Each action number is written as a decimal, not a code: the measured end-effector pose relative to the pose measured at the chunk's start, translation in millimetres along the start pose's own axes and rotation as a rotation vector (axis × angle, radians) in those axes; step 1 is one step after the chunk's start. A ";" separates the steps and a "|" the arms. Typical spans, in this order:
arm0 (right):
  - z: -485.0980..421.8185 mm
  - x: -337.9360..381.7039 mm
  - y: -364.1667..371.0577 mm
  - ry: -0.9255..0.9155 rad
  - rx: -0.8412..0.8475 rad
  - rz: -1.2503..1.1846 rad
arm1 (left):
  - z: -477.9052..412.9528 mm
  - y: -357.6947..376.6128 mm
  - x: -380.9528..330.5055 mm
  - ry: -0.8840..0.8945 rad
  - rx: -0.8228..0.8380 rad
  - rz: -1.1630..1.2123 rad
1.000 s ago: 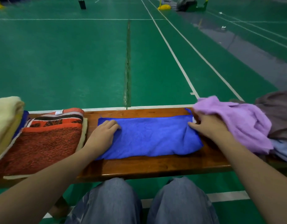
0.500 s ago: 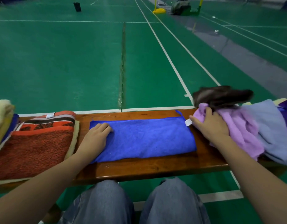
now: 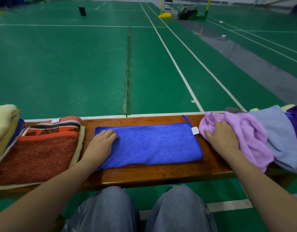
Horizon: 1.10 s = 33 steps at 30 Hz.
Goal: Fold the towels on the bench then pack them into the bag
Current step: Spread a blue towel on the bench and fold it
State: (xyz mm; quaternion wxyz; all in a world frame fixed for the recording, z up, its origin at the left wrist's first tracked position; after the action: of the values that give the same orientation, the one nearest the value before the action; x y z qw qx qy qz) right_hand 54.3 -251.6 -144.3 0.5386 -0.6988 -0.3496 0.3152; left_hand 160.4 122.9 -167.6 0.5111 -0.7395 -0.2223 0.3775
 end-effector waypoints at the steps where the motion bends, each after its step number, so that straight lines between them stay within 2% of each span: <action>1: 0.3 -0.3 -0.4 0.003 0.000 -0.009 | 0.0 0.4 0.0 0.002 0.002 -0.006; 11: 2.5 10.6 -4.8 -0.011 0.064 -0.074 | -2.0 1.7 1.2 -0.008 0.016 -0.035; 16: 12.1 48.0 -15.0 -0.201 0.053 -0.163 | -2.4 0.7 1.4 -0.019 0.055 -0.018; 18: 21.0 67.4 -6.3 -0.320 0.166 -0.224 | -0.2 1.1 2.0 -0.024 0.076 -0.017; 20: 34.1 81.4 10.7 -0.396 0.349 -0.238 | 1.3 1.0 1.2 -0.022 0.090 -0.014; 23: 45.7 83.9 27.1 -0.359 0.474 -0.241 | 3.2 -0.3 -0.1 -0.006 0.110 -0.010; 28: 48.1 73.2 26.4 -0.237 0.480 -0.226 | 15.8 6.7 13.6 -0.004 0.236 -0.038; 33: 50.7 72.9 24.7 -0.228 0.522 -0.252 | 27.9 16.2 27.2 -0.004 0.393 -0.074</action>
State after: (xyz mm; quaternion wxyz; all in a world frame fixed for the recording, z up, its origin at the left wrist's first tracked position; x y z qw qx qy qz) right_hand 57.1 -168.6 -184.2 0.6919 -0.4483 -0.3990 0.4013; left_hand 154.4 152.6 -197.0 0.6586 -0.6162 -0.1721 0.3961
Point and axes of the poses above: each hand's wrist, its own z-axis away from the middle knuckle, its own y-axis out of the palm, x = y × z, the point moved 9 cm from there along -z, towards the middle knuckle, and after that the axes turned 9 degrees about z, right-handed, at the moved point
